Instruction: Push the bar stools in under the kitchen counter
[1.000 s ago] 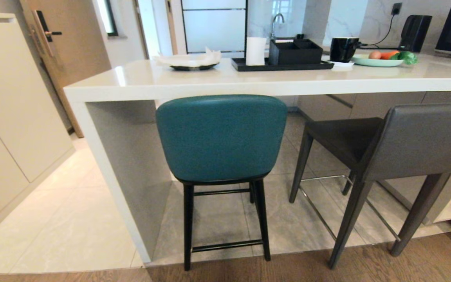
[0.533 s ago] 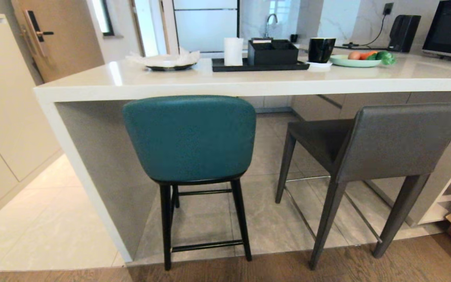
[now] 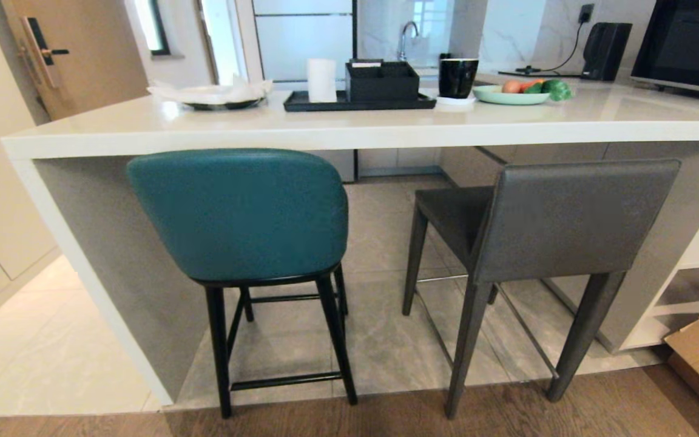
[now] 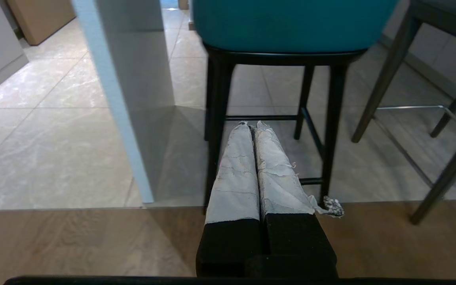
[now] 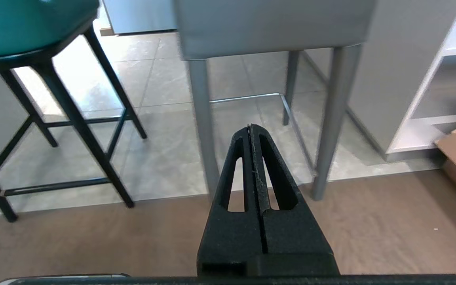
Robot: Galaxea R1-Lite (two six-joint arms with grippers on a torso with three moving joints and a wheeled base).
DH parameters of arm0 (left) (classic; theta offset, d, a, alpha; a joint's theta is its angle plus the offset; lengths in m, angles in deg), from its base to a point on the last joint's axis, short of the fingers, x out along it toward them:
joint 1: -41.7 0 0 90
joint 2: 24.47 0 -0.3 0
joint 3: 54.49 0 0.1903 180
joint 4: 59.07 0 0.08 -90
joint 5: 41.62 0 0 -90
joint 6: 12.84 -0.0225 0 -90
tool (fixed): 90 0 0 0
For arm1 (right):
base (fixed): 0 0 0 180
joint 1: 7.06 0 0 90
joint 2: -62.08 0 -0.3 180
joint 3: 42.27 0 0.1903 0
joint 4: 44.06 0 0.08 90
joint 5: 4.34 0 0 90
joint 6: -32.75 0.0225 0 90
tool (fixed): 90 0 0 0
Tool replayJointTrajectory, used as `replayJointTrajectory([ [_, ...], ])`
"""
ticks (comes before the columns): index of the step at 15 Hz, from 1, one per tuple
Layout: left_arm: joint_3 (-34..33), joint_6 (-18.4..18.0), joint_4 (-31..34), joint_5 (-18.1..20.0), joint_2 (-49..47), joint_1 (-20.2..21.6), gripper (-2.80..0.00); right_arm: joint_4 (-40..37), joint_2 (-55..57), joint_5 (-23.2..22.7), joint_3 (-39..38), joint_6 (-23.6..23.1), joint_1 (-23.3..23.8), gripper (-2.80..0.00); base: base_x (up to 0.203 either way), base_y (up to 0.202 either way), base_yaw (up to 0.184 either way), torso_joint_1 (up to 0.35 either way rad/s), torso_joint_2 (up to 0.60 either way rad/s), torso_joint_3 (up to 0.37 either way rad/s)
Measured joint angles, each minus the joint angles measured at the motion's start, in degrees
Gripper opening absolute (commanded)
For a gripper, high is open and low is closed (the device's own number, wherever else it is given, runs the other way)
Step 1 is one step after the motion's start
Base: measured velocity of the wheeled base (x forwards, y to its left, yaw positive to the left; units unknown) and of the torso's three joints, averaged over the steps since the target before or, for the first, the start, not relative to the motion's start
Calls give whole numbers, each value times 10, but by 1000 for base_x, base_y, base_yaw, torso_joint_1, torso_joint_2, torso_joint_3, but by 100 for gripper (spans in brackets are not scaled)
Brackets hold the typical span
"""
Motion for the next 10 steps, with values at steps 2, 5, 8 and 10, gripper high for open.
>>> replayJointTrajectory([
  [2,0,0,0,0,0,0,-280,0,0,0,0,0,0,-280,0,-195,4,2,4,4],
  [5,0,0,0,0,0,0,-280,0,0,0,0,0,0,-280,0,-198,2,0,5,3],
  [8,0,1,0,0,0,0,-280,0,0,0,0,0,0,-280,0,-199,2,1,3,1],
  [10,0,2,0,0,0,0,-280,0,0,0,0,0,0,-280,0,-177,0,4,5,7],
])
